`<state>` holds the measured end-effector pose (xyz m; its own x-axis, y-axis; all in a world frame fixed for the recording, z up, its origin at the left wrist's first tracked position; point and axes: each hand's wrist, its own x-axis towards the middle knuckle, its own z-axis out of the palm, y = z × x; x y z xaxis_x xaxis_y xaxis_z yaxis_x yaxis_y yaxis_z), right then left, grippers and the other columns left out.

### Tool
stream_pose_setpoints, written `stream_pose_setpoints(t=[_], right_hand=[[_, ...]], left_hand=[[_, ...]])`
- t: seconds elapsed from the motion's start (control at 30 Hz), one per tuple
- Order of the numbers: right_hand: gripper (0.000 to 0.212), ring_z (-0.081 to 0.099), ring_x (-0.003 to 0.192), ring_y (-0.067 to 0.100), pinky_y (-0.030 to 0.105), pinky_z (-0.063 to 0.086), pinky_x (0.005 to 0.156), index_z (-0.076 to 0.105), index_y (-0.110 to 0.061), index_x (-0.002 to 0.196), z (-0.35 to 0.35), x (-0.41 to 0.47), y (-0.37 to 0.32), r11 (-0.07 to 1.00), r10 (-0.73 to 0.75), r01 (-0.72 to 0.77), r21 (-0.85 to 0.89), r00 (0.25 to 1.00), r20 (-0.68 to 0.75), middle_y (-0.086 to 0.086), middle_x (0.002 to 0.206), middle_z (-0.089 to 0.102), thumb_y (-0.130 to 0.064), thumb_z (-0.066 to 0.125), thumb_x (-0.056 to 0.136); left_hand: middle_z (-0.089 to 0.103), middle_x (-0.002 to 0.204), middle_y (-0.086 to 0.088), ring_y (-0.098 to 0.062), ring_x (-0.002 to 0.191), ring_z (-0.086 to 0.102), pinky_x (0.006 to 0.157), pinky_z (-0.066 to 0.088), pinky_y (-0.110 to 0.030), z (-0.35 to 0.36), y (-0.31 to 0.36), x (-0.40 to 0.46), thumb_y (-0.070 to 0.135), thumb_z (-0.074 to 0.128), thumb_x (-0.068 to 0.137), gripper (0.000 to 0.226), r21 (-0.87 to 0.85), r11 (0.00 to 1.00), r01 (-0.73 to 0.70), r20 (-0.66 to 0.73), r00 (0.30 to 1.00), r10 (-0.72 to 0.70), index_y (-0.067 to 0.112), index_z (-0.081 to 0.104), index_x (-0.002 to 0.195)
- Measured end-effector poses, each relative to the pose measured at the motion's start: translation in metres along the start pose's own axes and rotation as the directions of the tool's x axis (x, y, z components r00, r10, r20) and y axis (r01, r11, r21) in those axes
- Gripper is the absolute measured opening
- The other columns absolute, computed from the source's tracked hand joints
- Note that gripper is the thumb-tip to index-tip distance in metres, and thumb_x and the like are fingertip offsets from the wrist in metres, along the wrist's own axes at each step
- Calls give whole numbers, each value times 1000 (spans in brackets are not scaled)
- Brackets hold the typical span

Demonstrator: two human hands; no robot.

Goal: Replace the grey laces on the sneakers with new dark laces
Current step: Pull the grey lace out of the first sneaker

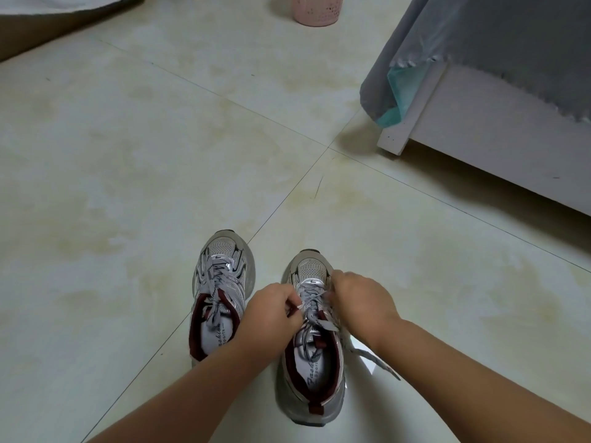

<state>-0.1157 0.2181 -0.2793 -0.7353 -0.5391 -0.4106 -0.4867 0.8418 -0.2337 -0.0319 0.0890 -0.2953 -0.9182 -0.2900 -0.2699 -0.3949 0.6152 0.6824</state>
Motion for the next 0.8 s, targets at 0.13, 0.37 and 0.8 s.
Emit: stream_pose_setpoints(t=[0.13,0.37,0.8], right_hand=[[35,51,79,23,27,34,67,44,-18,65,11,-4,-1,883,116,-206,421,966,230,0,71,51,-35,46,95],[14,42,75,26,31,27,54,36,-16,84,-12,3,5,994,86,-77,76,988,-126,11,93,58,-22,36,97],[29,48,70,24,39,45,67,43,-15,66,-3,10,18,713,325,-256,653,946,15,1,67,49,-24,46,94]], left_hand=[[52,81,8,-13,81,56,74,46,-25,3,2,0,13,61,82,13,31,999,15,-18,1000,-14,22,53,79],[52,83,7,-12,82,54,75,45,-24,1,4,3,10,57,84,7,40,999,6,-10,1000,-6,16,59,87],[54,83,5,-15,81,58,77,49,-29,2,6,4,11,57,84,9,29,997,69,-19,997,-68,19,56,83]])
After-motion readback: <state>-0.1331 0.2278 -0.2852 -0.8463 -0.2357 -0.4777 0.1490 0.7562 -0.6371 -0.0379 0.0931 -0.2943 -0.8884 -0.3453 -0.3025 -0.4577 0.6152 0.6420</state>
